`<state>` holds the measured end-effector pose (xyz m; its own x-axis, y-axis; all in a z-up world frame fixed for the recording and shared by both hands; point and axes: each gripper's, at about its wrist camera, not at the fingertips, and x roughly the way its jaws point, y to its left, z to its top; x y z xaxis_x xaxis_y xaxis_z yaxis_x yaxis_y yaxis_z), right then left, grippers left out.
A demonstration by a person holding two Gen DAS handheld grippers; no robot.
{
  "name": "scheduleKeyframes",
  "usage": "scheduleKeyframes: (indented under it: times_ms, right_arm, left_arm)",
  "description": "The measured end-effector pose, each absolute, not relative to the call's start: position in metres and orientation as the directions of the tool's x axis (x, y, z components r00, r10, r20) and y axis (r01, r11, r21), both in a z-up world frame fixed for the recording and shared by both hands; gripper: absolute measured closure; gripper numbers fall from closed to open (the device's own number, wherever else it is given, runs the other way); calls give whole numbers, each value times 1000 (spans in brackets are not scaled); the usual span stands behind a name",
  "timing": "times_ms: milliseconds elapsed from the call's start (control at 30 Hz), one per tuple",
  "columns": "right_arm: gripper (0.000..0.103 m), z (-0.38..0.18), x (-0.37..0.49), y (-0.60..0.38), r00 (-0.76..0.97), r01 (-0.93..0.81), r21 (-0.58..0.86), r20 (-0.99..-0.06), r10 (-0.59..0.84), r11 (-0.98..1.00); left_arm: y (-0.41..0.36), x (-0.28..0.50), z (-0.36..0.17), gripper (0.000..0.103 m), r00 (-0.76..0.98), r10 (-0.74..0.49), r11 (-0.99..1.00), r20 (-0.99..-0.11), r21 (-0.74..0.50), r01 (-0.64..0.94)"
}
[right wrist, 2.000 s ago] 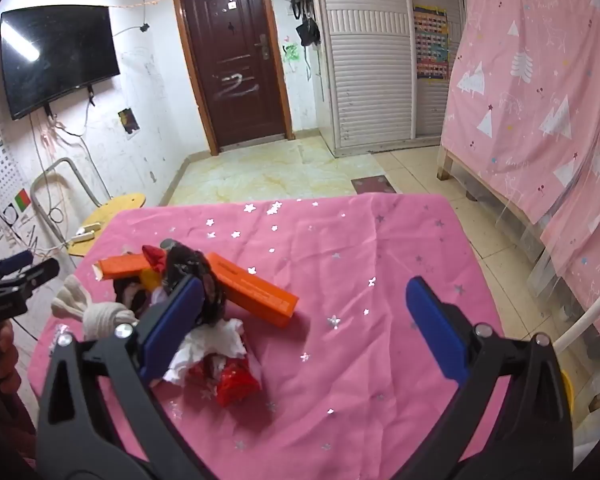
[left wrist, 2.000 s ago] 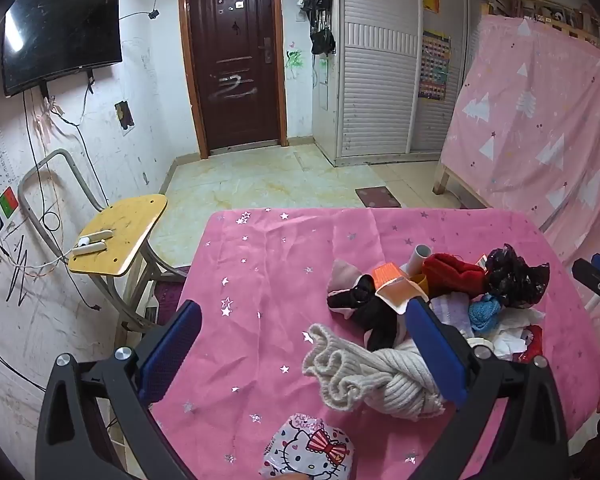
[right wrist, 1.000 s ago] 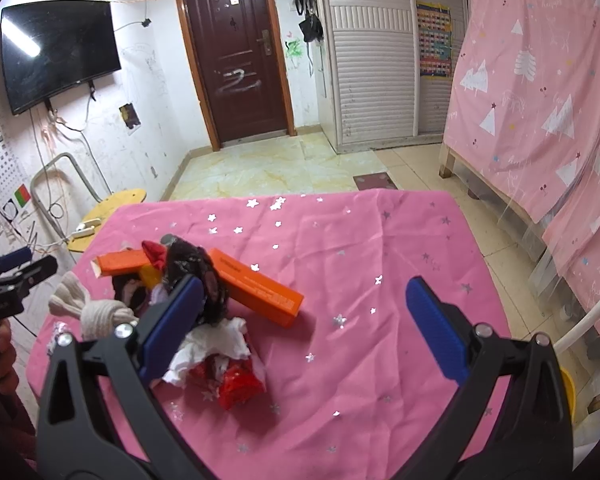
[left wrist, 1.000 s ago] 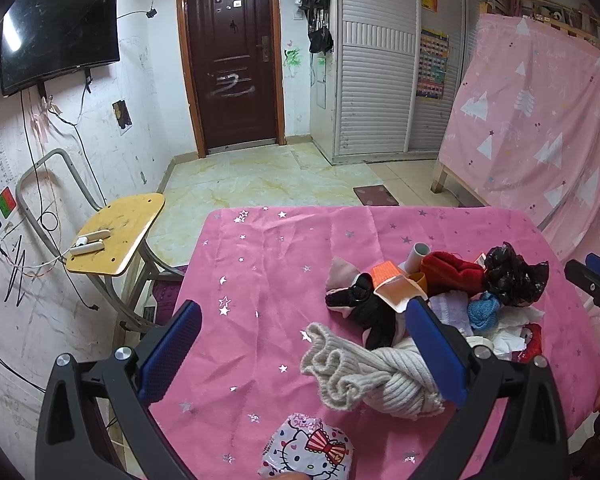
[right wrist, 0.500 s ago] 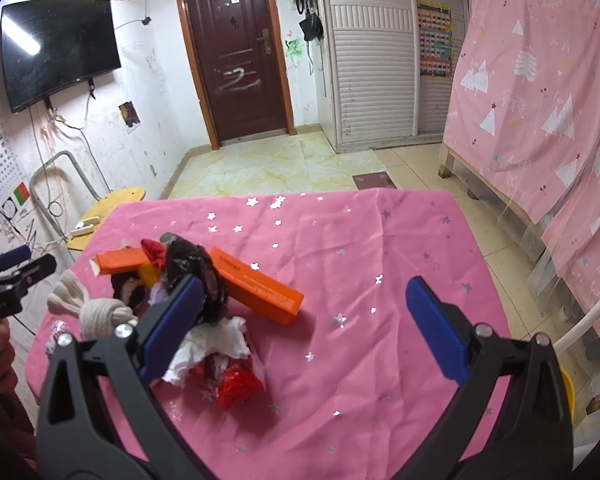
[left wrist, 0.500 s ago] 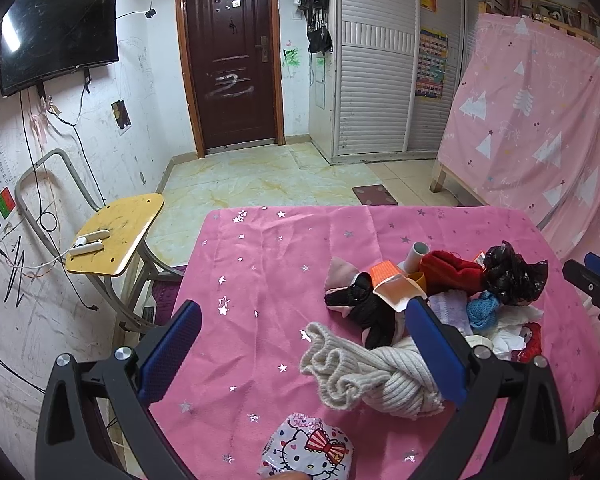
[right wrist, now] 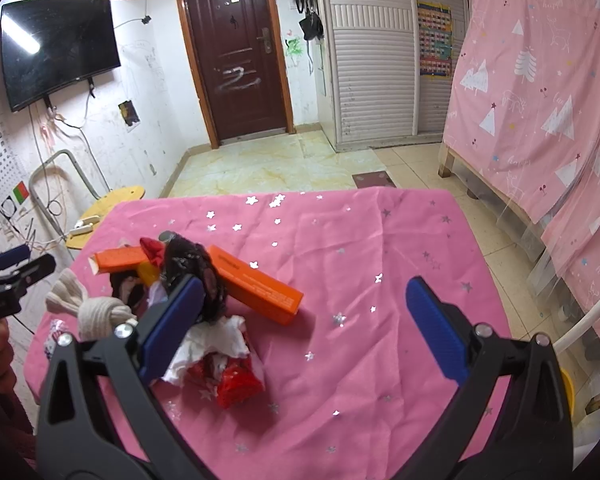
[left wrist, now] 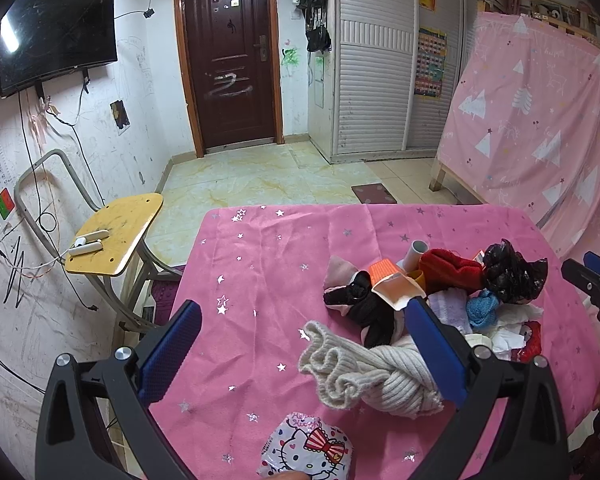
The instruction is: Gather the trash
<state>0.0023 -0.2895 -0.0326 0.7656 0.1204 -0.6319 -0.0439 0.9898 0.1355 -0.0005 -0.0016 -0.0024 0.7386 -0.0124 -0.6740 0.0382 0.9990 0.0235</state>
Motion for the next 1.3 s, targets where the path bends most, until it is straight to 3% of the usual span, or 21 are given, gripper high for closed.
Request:
scheduleKeyframes:
  times_ms: [1300]
  right_arm:
    - [6,-46,2,-281,744,-87,144,-648,160,986]
  left_arm:
    - [25,-22,-22,9,693,-60,996,-719,-2,85]
